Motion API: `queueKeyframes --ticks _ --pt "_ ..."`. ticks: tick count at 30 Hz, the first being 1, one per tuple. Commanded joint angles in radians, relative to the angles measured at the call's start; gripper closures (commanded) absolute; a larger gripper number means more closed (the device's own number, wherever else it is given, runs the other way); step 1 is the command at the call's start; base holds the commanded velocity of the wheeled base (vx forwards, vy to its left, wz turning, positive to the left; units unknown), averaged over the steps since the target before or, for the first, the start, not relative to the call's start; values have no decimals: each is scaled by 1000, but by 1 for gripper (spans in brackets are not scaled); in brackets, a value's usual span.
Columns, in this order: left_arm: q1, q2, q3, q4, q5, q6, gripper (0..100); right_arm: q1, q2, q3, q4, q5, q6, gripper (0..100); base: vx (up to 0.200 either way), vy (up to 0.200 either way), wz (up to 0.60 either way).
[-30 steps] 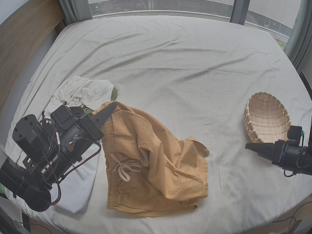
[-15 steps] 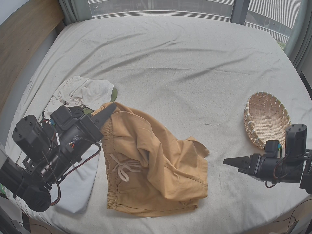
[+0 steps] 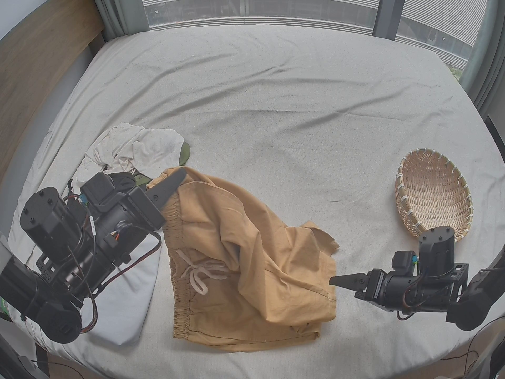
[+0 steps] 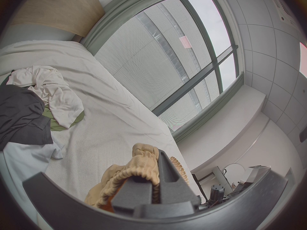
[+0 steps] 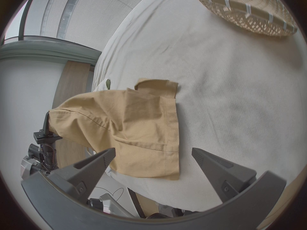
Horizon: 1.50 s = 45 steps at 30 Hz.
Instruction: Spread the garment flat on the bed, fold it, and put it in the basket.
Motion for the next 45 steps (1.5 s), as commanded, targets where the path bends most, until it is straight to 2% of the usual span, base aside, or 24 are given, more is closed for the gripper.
queueKeyframes --ticks 1,20,28,37,45 --pt "1 3 1 0 0 0 100 10 113 24 -55 0 4 0 0 0 0" --pt "1 3 6 0 0 -2 100 53 276 65 -383 -6 93 0 0 0 0" --pt "9 9 3 0 -2 -2 100 85 332 114 -616 -1 122 0 0 0 0" --pt "44 13 4 0 -20 -2 100 96 273 120 -618 3 163 0 0 0 0" --pt "66 13 6 0 -28 -3 100 98 185 130 -618 60 169 0 0 0 0"
